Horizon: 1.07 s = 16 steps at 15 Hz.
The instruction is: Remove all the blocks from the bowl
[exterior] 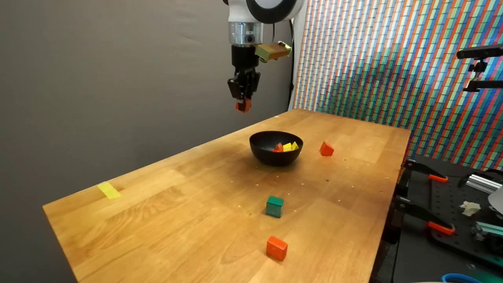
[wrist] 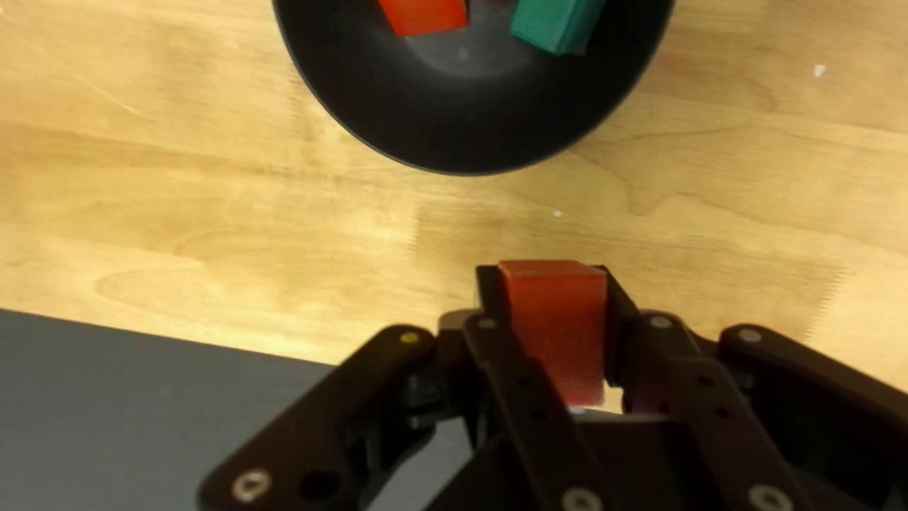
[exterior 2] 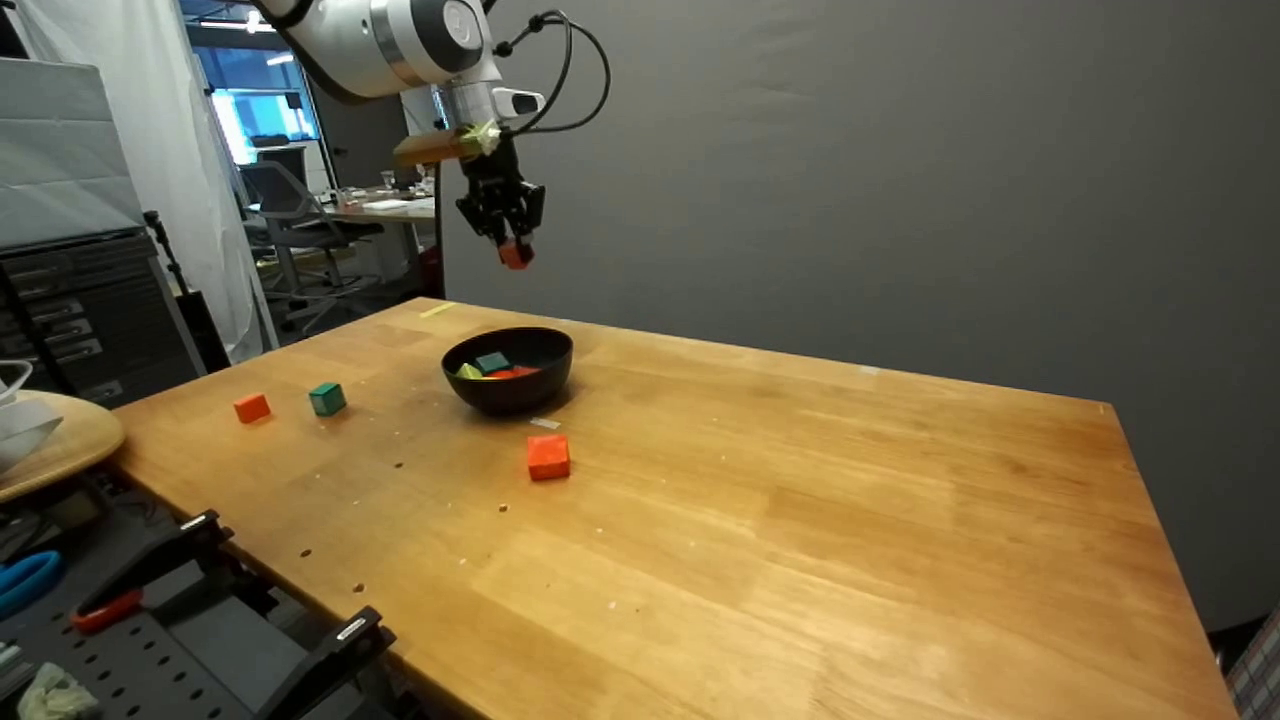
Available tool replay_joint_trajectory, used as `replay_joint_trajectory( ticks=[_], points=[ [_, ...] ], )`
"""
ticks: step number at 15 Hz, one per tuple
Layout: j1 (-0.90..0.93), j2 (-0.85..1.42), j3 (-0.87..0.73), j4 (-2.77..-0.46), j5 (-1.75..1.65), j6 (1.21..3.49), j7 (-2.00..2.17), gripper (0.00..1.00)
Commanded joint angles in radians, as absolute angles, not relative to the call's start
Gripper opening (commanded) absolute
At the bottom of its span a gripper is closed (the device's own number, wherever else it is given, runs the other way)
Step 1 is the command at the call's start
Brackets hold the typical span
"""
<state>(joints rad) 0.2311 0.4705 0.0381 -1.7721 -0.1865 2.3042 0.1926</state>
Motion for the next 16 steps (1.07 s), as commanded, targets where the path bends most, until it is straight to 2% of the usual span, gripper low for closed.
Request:
replay_joint_trajectory(
  ticks=[1,9,10,12,16],
  points=[
    [0.229,0.580,0.113,-1.650,-0.142,2.312,0.075,0.15],
    [0.266,0.841,0.175,-1.397,-0.100,2.201,-0.042,0.15],
    [0.267,0.849,0.169,-1.383,-0.101,2.182,-0.040,0.52],
    [0.269,0.845,0.158,-1.373,-0.107,2.160,-0.026,0.62],
    [0.251,0.732,0.143,-1.430,-0.105,2.068,-0.007,0.94]
  ],
)
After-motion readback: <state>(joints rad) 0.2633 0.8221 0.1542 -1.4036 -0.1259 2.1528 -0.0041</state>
